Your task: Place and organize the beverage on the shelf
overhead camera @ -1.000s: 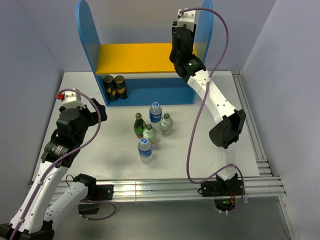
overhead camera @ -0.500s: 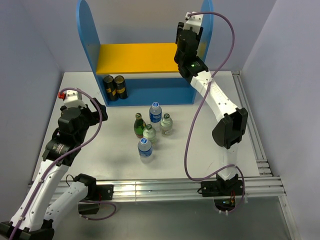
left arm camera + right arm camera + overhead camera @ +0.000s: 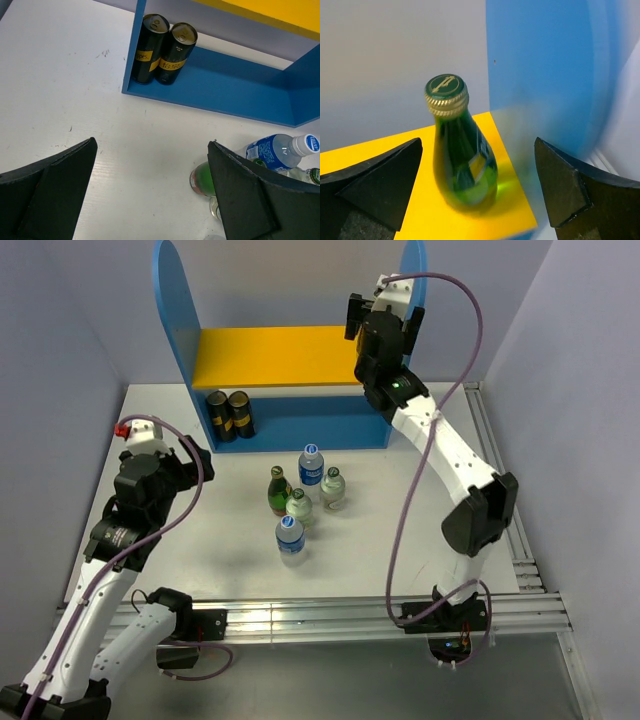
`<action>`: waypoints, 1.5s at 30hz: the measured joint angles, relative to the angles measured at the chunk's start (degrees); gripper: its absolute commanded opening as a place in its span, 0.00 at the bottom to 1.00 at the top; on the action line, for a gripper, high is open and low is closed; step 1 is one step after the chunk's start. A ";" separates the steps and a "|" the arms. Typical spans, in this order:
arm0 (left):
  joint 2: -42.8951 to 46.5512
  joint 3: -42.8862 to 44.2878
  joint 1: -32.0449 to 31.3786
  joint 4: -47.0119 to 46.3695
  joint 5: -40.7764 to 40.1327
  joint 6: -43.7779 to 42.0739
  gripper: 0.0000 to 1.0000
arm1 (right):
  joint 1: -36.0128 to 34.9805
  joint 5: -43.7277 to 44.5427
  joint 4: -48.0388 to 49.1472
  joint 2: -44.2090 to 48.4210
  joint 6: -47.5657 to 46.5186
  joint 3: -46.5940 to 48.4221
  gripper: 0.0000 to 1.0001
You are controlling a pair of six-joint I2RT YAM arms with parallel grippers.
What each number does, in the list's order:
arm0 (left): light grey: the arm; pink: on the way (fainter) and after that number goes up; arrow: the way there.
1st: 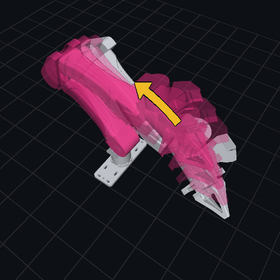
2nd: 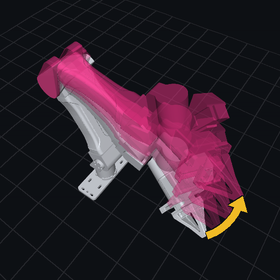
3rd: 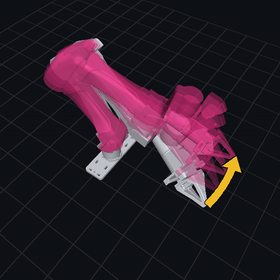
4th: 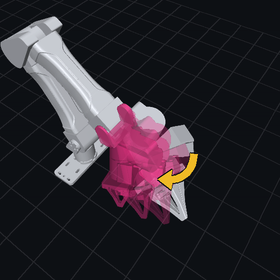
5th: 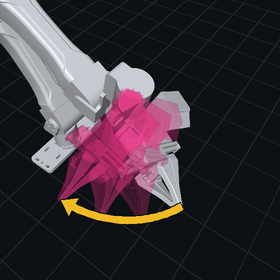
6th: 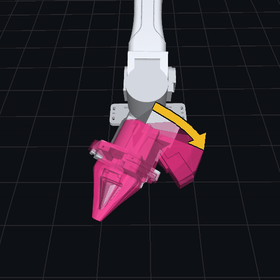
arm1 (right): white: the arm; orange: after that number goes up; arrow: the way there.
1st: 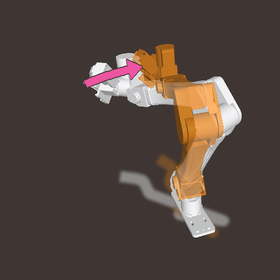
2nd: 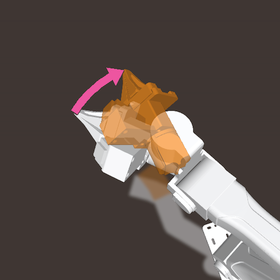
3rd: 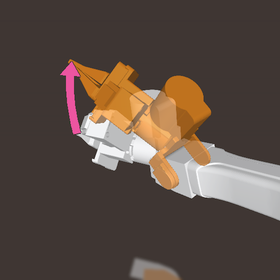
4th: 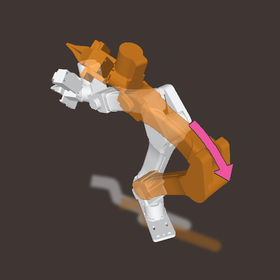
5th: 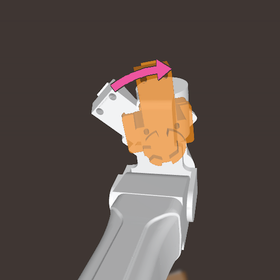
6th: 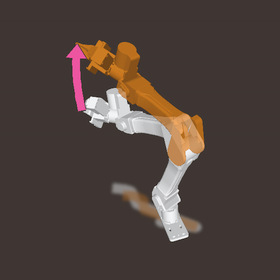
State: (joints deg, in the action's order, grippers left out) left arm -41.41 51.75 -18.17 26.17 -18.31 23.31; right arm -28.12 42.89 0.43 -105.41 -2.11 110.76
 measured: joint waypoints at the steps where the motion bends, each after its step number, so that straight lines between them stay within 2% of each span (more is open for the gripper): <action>1: 0.00 0.00 0.15 -0.04 0.50 -0.11 0.99 | -0.48 0.22 0.02 1.44 -0.02 -0.98 1.00; 7: 0.00 -0.13 2.38 -1.11 6.25 -0.37 0.99 | -7.04 3.78 0.09 15.21 1.03 -10.16 1.00; 10: -0.63 -0.26 3.65 -2.49 11.45 0.02 0.98 | -11.15 5.66 -1.14 24.17 4.94 -18.34 1.00; 12: -2.23 -0.26 3.04 -3.85 14.05 1.55 0.98 | -13.99 6.73 -1.20 31.93 8.35 -27.17 1.00; 17: -6.67 -2.60 -5.42 -8.96 11.61 6.71 0.97 | -20.37 8.31 -3.15 49.20 16.90 -46.77 1.00; 21: -8.39 -9.79 -12.83 -14.71 7.13 8.98 0.97 | -21.84 8.76 -6.64 56.33 22.75 -55.65 1.00; 26: -9.25 -16.44 -19.10 -22.75 0.11 8.85 0.97 | -22.38 8.66 -10.49 60.11 26.97 -63.54 1.00; 31: -9.92 -21.42 -21.38 -32.13 -2.69 7.85 0.98 | -22.38 8.63 -13.20 61.09 28.81 -66.60 1.00; 45: -24.55 -20.44 -22.88 -45.16 -5.62 5.99 0.98 | -22.38 9.90 -13.33 63.47 29.46 -70.90 1.00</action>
State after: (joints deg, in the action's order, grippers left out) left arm -65.95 31.31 -41.06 -18.98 -23.92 29.30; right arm -50.50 52.80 -12.91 -41.93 27.35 39.86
